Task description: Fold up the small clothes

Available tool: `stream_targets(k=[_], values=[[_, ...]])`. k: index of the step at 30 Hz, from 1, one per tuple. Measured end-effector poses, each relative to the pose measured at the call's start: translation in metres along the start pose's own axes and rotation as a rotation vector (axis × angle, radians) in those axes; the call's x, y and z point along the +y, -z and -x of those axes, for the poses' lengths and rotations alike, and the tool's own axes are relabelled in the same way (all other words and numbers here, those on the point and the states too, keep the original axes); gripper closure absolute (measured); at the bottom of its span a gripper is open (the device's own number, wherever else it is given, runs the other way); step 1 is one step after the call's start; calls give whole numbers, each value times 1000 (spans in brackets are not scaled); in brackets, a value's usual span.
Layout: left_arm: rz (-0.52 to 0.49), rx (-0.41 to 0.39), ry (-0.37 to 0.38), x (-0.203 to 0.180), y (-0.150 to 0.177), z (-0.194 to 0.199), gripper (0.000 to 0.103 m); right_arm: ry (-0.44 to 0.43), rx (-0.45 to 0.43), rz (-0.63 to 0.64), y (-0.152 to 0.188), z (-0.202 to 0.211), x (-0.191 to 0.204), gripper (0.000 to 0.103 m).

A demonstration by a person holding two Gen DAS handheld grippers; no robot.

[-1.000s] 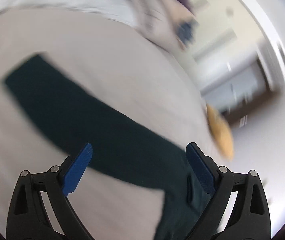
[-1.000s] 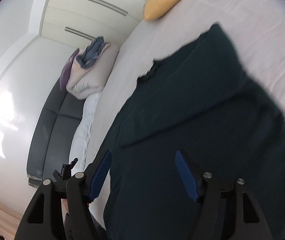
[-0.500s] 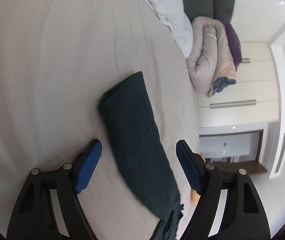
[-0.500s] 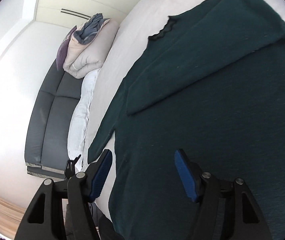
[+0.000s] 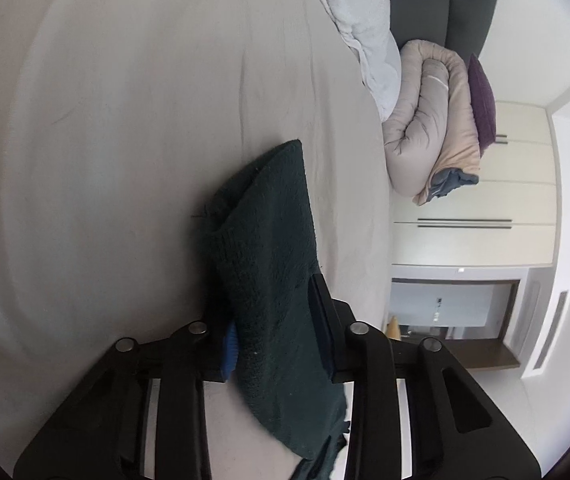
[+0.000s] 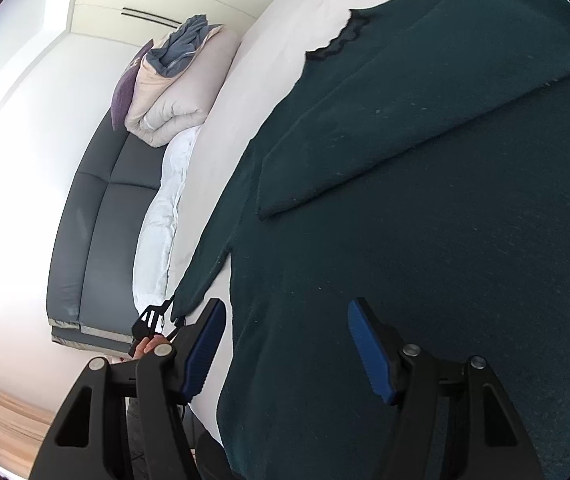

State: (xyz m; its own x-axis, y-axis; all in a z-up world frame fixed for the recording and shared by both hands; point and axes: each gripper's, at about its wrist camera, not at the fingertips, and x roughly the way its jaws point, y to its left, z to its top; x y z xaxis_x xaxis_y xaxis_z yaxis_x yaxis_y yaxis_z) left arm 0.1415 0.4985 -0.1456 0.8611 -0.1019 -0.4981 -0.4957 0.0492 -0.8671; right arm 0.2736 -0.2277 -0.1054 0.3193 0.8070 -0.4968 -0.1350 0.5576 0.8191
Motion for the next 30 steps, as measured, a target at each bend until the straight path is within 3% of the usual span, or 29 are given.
stream_targets(k=[3, 5, 10, 13, 16, 18, 20, 21, 22, 25, 30], values=[[-33, -12, -44, -10, 2, -8, 93, -1, 2, 6, 0, -1, -1, 38], [-91, -16, -77, -22, 9, -12, 94, -5, -2, -1, 0, 1, -4, 39], [-361, -10, -150, -90, 56, -30, 94, -10, -37, -32, -3, 16, -20, 40], [-582, 10, -178, -148, 108, -55, 95, -19, -64, -54, -6, 29, -31, 41], [-870, 36, -206, -210, 191, -87, 95, -32, -95, -68, -10, 42, -41, 41], [-1187, 45, -249, -245, 278, -115, 95, -44, -118, -79, -13, 52, -46, 41], [-1538, 36, -311, -250, 370, -144, 94, -56, -142, -89, -19, 61, -52, 41], [-1691, 68, -334, -240, 415, -161, 94, -58, -149, -94, -22, 63, -55, 41], [-1778, 90, -344, -228, 444, -172, 94, -57, -157, -100, -27, 66, -58, 41], [-1869, 104, -356, -195, 490, -186, 94, -46, -160, -96, -43, 72, -61, 41], [-1887, 63, -346, -178, 494, -192, 94, -31, -105, -62, -79, 57, -57, 41]])
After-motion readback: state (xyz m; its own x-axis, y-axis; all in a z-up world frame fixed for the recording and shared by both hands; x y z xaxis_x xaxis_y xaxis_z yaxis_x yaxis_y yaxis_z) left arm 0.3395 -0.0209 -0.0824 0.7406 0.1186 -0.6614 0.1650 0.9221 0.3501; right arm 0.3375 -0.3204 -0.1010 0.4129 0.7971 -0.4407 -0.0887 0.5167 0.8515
